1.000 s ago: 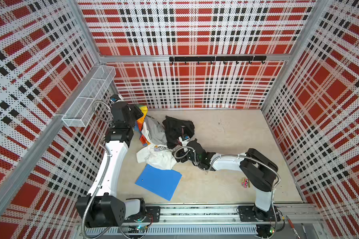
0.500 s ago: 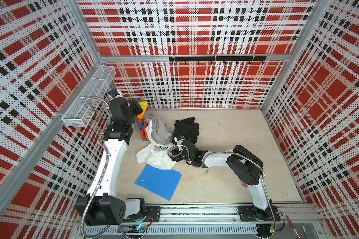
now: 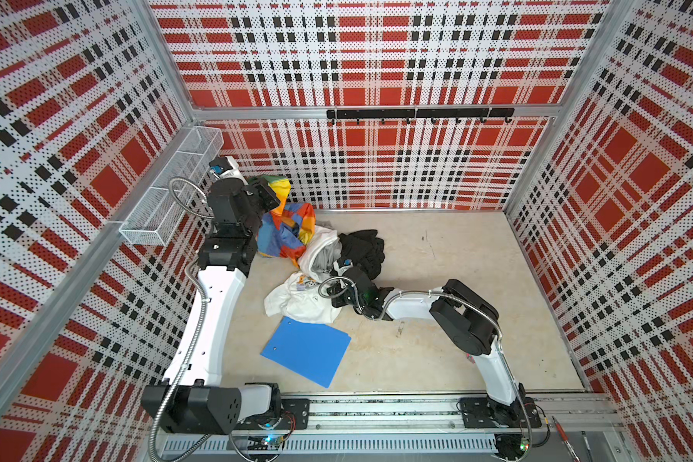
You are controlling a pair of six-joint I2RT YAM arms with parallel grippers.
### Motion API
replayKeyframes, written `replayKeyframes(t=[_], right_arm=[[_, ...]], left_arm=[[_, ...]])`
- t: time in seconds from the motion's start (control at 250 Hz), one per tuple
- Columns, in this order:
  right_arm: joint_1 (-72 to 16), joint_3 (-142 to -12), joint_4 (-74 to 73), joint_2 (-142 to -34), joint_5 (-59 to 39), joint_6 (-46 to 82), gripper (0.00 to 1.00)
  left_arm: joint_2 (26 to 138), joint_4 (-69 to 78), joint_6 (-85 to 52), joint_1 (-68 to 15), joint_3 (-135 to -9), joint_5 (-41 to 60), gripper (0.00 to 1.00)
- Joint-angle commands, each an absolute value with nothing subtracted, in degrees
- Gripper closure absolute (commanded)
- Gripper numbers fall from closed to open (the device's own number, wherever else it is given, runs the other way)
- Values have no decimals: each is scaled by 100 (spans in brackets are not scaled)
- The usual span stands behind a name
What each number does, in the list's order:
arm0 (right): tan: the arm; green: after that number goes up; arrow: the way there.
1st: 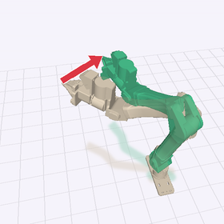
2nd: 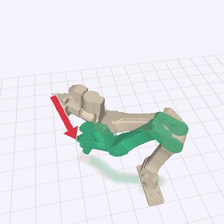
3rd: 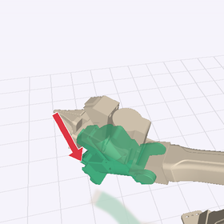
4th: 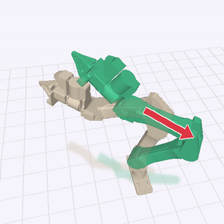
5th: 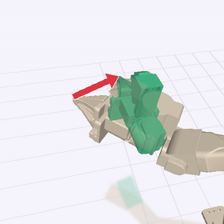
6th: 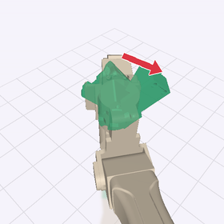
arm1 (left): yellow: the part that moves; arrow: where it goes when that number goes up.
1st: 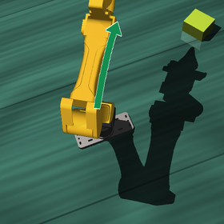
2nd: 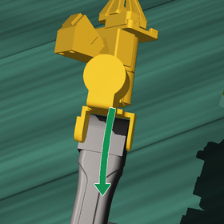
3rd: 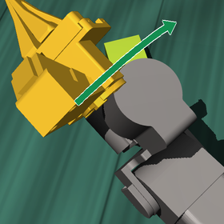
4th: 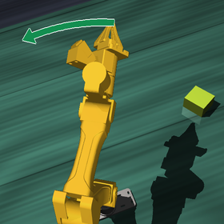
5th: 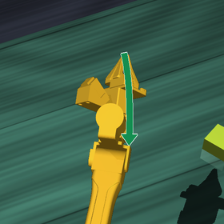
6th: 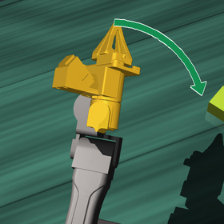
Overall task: Pick out a specific cloth from the pile
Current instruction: 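Raise the rainbow cloth high with the left gripper, pulling it free of the pile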
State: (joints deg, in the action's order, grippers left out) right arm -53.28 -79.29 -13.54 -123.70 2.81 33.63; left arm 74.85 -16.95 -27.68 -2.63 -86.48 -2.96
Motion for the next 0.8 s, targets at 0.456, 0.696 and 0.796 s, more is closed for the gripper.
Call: replayKeyframes(t=[0.456,0.696,0.796], right_arm=[[-4667,-9564,-906,-12859,1493,3098,86],[-4667,-8878,-1500,-12156,1244,2869,48],[-4667,-8423,-1771,-11656,1151,2769,27]], left_arm=[[7104,-1582,-2516,-405,-9043,-7,100],[6861,-863,-2540,-404,-8889,59,100],[6802,-385,-2673,-394,-8778,92,100]])
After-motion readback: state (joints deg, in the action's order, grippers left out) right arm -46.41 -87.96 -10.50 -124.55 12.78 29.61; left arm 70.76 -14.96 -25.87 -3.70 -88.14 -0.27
